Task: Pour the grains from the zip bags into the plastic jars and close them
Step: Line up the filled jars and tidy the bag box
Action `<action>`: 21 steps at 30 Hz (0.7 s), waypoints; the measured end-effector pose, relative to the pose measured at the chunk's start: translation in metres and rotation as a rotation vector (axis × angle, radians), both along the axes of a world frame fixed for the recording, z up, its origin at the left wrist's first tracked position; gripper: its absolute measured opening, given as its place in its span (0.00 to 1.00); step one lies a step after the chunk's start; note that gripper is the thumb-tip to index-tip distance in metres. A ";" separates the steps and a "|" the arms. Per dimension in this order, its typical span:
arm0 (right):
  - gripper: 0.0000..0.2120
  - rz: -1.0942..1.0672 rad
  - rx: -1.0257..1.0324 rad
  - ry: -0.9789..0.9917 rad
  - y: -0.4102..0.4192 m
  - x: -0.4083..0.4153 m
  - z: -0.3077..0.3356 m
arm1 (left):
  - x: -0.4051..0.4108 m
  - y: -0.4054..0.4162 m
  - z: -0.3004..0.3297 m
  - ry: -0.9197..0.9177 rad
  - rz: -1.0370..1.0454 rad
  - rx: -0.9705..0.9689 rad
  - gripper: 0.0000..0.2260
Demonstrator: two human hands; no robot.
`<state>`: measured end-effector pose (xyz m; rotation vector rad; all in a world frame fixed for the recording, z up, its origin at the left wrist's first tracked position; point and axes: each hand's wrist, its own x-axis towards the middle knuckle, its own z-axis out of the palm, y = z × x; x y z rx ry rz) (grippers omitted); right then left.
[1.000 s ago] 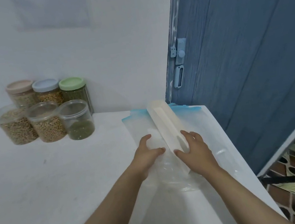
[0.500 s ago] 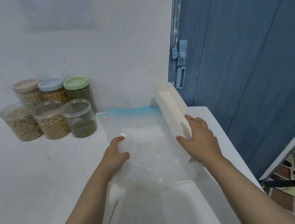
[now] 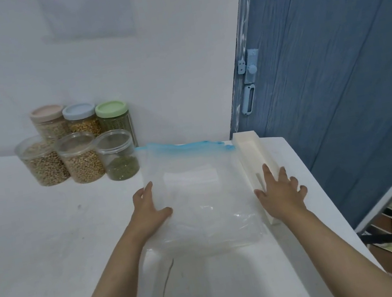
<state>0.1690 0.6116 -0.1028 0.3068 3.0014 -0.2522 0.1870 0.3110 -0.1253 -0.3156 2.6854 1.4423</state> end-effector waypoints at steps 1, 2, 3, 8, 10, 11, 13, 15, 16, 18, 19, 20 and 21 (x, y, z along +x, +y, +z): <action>0.31 0.029 0.001 0.066 -0.005 0.002 0.001 | 0.000 0.000 -0.001 0.016 -0.001 -0.006 0.41; 0.29 0.079 -0.039 0.147 -0.012 0.003 0.001 | 0.000 0.000 -0.002 0.028 -0.007 -0.019 0.41; 0.28 0.142 -0.123 0.216 -0.022 0.005 0.001 | 0.000 -0.001 -0.003 0.037 -0.018 -0.037 0.41; 0.27 0.233 -0.425 0.135 -0.064 0.009 -0.006 | -0.005 -0.007 0.002 0.079 -0.100 -0.120 0.38; 0.30 0.155 -0.332 -0.001 -0.063 0.007 -0.012 | -0.010 -0.011 0.004 0.080 -0.139 -0.137 0.39; 0.31 0.129 -0.267 -0.047 -0.061 0.007 -0.016 | -0.013 -0.014 0.005 0.077 -0.163 -0.136 0.39; 0.32 0.119 -0.191 -0.071 -0.058 0.008 -0.023 | -0.017 -0.020 0.007 0.074 -0.208 -0.136 0.40; 0.33 0.145 -0.196 -0.058 -0.058 0.010 -0.030 | -0.023 -0.027 0.008 0.079 -0.247 -0.121 0.40; 0.33 0.161 -0.208 -0.045 -0.059 0.011 -0.034 | -0.026 -0.030 0.009 0.070 -0.273 -0.108 0.40; 0.33 0.181 -0.222 -0.005 -0.058 0.013 -0.039 | -0.031 -0.033 0.010 0.018 -0.324 -0.106 0.43; 0.33 0.184 -0.227 0.012 -0.056 0.013 -0.041 | -0.033 -0.034 0.010 -0.015 -0.339 -0.127 0.45; 0.34 0.182 -0.231 0.024 -0.055 0.013 -0.041 | -0.035 -0.035 0.009 -0.043 -0.344 -0.156 0.46; 0.34 0.180 -0.224 0.030 -0.053 0.011 -0.041 | -0.035 -0.035 0.007 -0.058 -0.344 -0.184 0.46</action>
